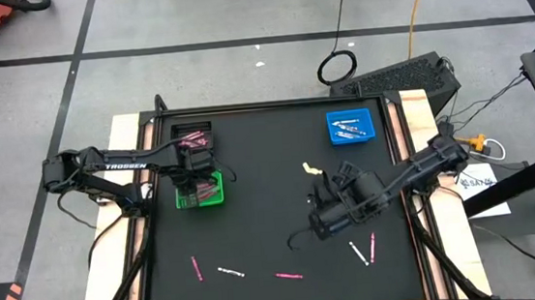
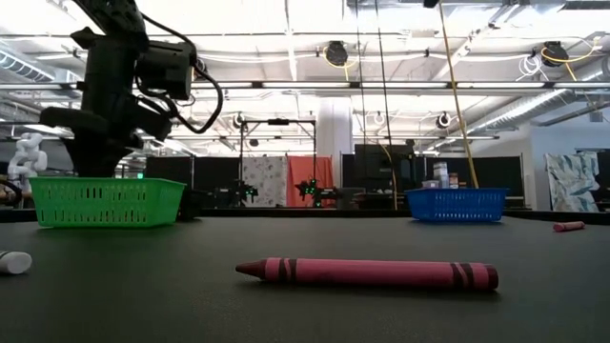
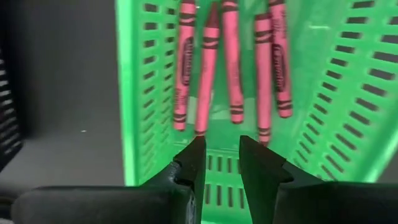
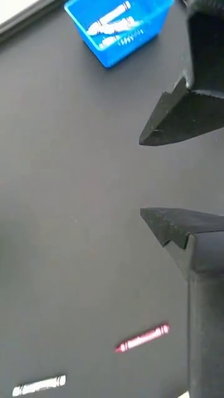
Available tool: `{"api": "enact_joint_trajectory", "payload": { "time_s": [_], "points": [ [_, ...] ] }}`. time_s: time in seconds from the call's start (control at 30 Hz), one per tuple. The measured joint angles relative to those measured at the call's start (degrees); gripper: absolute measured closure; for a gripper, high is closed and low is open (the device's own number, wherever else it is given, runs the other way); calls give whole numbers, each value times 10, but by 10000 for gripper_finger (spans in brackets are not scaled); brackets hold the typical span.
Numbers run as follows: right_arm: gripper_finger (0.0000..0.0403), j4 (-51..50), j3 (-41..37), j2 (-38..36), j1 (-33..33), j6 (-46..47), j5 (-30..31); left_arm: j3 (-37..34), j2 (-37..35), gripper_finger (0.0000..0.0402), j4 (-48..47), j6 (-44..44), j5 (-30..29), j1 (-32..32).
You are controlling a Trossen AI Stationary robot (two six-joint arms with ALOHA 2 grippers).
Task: Sort crayons
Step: Put the white crayon into the blue bin
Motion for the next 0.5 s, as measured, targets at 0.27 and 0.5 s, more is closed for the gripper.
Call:
{"api": "enact_joint_trajectory", "payload": {
  "time_s": [0.27, 0.5],
  "points": [
    [245, 7, -100, 0, 44, 163, -26, 0, 0, 312, 61, -17, -7, -3],
    [245, 41, -206, 0, 69, 294, -112, 0, 0, 312, 97, -16, -6, -24]
  ]
}}
